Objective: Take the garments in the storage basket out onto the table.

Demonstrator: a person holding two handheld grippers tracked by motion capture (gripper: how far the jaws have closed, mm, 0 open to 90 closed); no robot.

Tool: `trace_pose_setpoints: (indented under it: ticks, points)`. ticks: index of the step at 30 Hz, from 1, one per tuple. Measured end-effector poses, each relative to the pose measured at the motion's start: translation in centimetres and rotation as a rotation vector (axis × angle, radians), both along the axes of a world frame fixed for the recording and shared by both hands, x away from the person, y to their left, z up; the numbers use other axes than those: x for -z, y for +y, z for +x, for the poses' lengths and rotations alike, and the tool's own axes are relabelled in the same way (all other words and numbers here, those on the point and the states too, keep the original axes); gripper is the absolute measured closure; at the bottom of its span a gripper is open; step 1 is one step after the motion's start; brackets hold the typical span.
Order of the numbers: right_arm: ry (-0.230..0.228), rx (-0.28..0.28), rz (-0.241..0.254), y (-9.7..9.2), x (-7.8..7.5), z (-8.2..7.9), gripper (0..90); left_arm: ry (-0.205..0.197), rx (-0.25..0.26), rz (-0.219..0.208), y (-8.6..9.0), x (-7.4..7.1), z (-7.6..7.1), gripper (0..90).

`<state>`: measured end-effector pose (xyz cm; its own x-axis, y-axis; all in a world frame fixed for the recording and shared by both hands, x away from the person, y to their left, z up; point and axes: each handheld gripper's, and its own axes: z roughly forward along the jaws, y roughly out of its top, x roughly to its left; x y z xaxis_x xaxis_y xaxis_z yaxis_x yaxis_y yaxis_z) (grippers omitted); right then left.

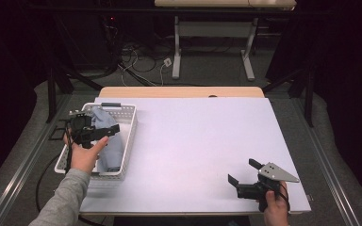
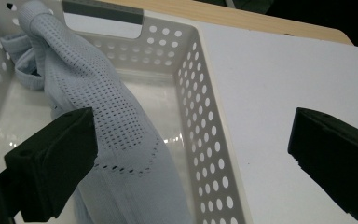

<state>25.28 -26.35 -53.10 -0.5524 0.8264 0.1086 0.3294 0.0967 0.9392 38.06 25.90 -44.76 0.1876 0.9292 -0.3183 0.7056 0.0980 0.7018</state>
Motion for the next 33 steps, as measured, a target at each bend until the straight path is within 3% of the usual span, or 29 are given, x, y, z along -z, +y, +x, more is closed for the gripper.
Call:
trace_pose_setpoints:
  ticks: [11, 19, 28, 33]
  points:
    - [-0.007, -0.008, -0.001, 0.0, 0.1, 0.1, 0.0, 0.029, -0.051, 0.002, 0.5, 0.8, 1.6, 1.5]
    - [-0.004, -0.013, -0.006, 0.1, 0.1, 0.2, 0.0, 0.028, -0.083, -0.034, 0.7, 1.5, 2.4, 1.4]
    - [0.002, -0.014, -0.003, 0.1, 0.2, 0.2, 0.2, 0.097, -0.095, -0.069, 1.1, 2.5, 3.2, 0.5]
    - [0.007, -0.012, -0.005, 0.1, 0.2, 0.2, 0.2, 0.116, -0.093, -0.060, 1.0, 2.8, 3.5, 0.4]
